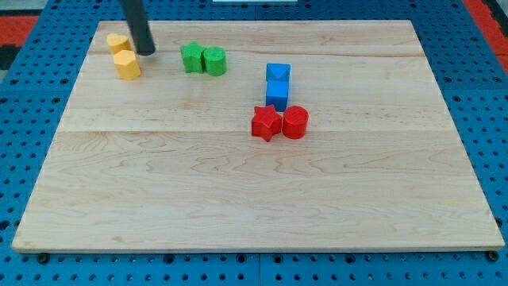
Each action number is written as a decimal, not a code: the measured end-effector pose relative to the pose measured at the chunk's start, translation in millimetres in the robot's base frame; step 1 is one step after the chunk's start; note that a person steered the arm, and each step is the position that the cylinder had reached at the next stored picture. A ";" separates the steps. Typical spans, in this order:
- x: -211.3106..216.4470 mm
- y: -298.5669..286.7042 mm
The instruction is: Move the yellow heart towards the yellow hexagon
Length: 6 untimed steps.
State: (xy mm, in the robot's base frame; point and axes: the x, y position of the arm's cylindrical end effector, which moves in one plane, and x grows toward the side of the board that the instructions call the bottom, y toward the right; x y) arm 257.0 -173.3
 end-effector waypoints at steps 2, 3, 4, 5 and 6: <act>-65.6 -26.1; -34.3 -45.7; -14.9 -55.8; -21.5 -60.3; -41.4 -73.8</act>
